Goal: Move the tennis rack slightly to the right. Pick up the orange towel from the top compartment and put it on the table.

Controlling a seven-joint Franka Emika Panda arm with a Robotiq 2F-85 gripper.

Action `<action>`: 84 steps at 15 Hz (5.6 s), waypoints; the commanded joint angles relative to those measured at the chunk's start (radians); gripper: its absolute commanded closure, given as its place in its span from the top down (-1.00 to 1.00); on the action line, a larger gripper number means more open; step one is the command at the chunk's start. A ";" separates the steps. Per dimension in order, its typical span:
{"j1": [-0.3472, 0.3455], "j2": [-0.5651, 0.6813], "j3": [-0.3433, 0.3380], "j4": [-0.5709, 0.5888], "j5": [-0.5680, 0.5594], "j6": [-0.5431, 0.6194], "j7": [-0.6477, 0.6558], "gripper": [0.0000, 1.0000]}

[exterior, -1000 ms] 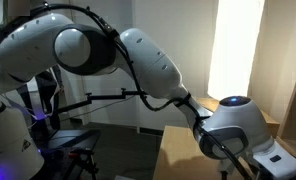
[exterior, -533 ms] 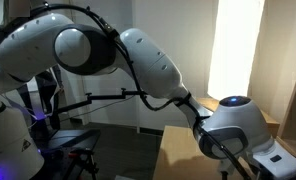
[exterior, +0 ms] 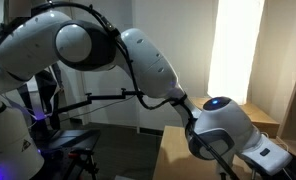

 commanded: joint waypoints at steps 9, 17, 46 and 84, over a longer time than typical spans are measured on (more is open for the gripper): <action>-0.106 -0.230 0.204 -0.286 0.036 0.276 -0.196 1.00; -0.152 -0.321 0.268 -0.301 0.004 0.275 -0.222 1.00; -0.095 -0.601 0.305 -0.444 -0.079 0.275 -0.191 1.00; 0.324 -0.556 -0.118 -0.223 0.034 0.258 -0.272 1.00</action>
